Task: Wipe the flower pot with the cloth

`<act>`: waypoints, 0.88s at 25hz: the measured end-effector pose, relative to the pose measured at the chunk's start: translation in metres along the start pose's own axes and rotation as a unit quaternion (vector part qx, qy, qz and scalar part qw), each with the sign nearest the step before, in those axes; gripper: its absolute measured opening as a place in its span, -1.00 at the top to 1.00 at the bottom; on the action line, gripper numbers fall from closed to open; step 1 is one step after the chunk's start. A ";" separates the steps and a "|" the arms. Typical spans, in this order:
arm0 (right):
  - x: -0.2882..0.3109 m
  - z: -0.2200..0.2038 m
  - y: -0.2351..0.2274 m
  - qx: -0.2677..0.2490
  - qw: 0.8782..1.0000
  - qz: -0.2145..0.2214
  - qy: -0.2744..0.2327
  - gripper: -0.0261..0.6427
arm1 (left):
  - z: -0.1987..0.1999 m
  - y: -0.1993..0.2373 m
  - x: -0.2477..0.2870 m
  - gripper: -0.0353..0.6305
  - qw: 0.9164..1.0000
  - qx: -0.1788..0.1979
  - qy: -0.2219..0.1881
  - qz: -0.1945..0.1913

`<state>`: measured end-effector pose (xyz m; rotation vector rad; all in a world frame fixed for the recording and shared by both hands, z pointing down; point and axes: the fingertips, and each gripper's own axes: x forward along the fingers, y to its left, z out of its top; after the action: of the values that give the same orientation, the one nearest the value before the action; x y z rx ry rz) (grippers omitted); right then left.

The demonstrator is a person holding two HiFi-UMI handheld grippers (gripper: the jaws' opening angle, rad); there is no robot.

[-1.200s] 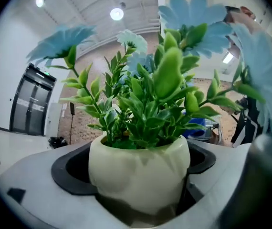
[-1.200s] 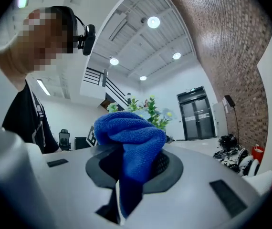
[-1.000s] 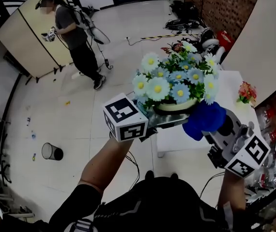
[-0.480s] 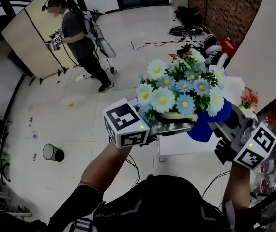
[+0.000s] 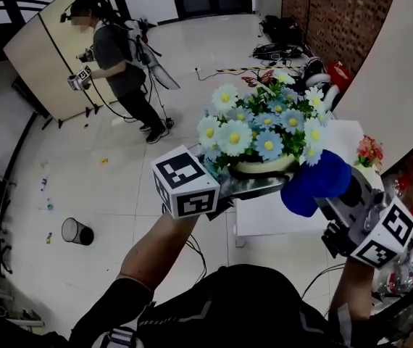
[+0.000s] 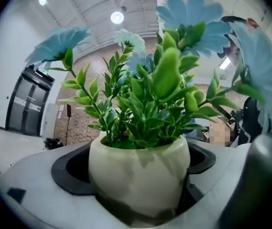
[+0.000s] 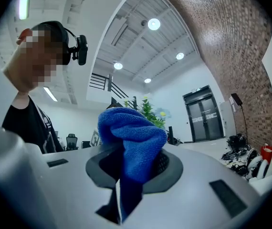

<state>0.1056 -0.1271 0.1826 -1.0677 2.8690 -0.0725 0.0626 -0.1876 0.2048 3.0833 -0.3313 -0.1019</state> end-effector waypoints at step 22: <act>-0.002 -0.005 -0.064 0.070 0.996 0.044 -0.017 0.71 | 0.008 -0.055 -0.001 -0.78 0.997 0.032 -0.011 -0.069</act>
<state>0.1485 -0.1740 0.1921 -0.9064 2.8271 -0.2442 0.0729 -0.1337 0.1942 3.1677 -0.1239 -0.1333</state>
